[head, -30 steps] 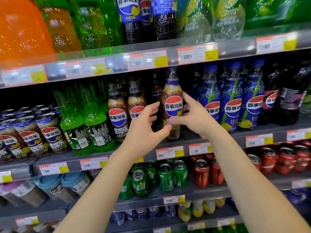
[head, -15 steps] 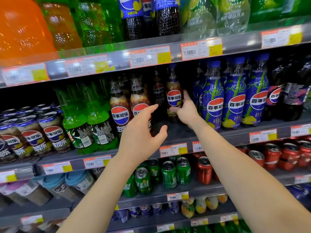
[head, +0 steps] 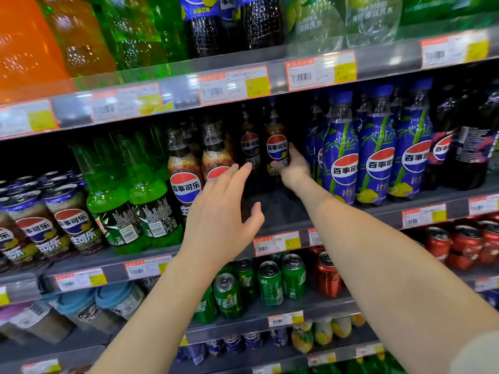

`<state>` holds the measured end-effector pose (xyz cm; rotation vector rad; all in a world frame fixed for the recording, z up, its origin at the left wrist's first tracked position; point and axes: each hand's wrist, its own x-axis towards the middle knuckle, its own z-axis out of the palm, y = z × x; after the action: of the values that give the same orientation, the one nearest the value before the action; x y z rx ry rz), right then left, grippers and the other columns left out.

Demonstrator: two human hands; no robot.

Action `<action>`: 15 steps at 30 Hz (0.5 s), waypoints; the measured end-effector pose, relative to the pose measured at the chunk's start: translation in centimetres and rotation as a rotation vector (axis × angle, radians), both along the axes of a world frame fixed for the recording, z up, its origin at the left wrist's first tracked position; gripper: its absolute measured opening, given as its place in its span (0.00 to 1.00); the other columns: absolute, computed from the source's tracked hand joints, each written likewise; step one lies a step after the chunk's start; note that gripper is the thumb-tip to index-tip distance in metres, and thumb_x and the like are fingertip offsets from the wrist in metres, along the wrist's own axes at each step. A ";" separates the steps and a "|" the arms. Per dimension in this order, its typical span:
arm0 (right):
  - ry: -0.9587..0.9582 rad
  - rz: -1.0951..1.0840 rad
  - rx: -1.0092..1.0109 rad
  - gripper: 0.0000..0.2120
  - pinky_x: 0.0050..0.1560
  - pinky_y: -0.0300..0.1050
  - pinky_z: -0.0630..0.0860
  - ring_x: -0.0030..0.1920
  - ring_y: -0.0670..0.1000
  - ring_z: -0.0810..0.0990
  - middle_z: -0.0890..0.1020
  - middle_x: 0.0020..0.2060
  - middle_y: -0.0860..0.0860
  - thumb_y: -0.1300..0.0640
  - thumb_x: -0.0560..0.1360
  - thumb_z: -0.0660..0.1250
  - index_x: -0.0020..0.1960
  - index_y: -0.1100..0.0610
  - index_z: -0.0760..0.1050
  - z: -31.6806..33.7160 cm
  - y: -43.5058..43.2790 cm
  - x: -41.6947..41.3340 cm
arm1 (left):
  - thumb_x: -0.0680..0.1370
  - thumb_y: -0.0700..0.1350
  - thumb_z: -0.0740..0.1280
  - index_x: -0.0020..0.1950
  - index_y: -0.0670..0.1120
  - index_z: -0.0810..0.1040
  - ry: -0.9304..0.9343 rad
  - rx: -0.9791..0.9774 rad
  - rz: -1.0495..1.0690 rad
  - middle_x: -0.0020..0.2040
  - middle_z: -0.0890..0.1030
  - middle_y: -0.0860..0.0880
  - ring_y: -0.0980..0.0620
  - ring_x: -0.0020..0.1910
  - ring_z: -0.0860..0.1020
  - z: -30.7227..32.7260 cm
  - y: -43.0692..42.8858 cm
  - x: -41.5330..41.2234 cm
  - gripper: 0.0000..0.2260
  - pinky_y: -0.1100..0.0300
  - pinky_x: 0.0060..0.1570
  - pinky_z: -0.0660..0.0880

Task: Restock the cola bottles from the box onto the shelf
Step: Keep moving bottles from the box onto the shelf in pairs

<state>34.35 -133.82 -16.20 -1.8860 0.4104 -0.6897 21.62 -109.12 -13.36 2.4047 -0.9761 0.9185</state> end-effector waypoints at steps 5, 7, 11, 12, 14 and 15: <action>0.012 -0.023 0.048 0.37 0.65 0.44 0.69 0.68 0.55 0.75 0.78 0.68 0.54 0.59 0.77 0.72 0.81 0.50 0.58 -0.1 -0.6 1.9 | 0.77 0.52 0.70 0.77 0.49 0.70 -0.034 -0.004 -0.003 0.72 0.76 0.52 0.52 0.69 0.74 0.6 0.4 -0.4 0.29 0.61 0.61 0.72; 0.022 -0.024 0.040 0.35 0.64 0.44 0.70 0.66 0.55 0.76 0.79 0.66 0.54 0.59 0.78 0.71 0.81 0.50 0.59 -0.1 -0.6 2.4 | 0.77 0.51 0.70 0.76 0.48 0.71 -0.065 -0.008 -0.011 0.71 0.77 0.51 0.53 0.70 0.74 1.0 0.5 -0.7 0.28 0.63 0.62 0.69; 0.036 -0.033 -0.003 0.35 0.67 0.50 0.72 0.67 0.59 0.76 0.78 0.67 0.56 0.57 0.78 0.71 0.81 0.50 0.59 0.1 -0.7 3.3 | 0.77 0.51 0.69 0.77 0.48 0.71 -0.054 0.005 -0.013 0.72 0.77 0.50 0.51 0.69 0.75 1.7 0.3 -0.8 0.28 0.62 0.63 0.69; 0.044 -0.029 0.001 0.36 0.67 0.49 0.72 0.68 0.59 0.75 0.77 0.68 0.56 0.56 0.78 0.70 0.81 0.50 0.57 0.1 -0.7 3.4 | 0.77 0.51 0.69 0.77 0.48 0.71 -0.042 0.004 -0.012 0.72 0.77 0.50 0.51 0.69 0.75 1.7 0.3 -0.8 0.28 0.63 0.62 0.68; 0.066 -0.018 0.003 0.37 0.68 0.49 0.71 0.70 0.59 0.74 0.76 0.70 0.57 0.55 0.79 0.70 0.82 0.50 0.55 0.3 -1.0 3.7 | 0.77 0.51 0.70 0.76 0.48 0.71 -0.027 0.000 -0.005 0.71 0.77 0.51 0.50 0.67 0.76 1.7 0.3 -0.6 0.28 0.64 0.59 0.67; 0.071 -0.012 -0.001 0.37 0.69 0.48 0.70 0.70 0.59 0.73 0.75 0.71 0.56 0.55 0.79 0.69 0.82 0.50 0.53 0.3 -1.2 3.8 | 0.77 0.51 0.70 0.76 0.48 0.71 -0.026 -0.003 -0.005 0.71 0.77 0.51 0.50 0.66 0.77 1.7 0.3 -0.5 0.27 0.64 0.58 0.67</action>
<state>38.12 -134.98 -15.89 -1.9148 0.4673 -0.6322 21.09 -108.77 -11.70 2.3926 -0.9893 0.9508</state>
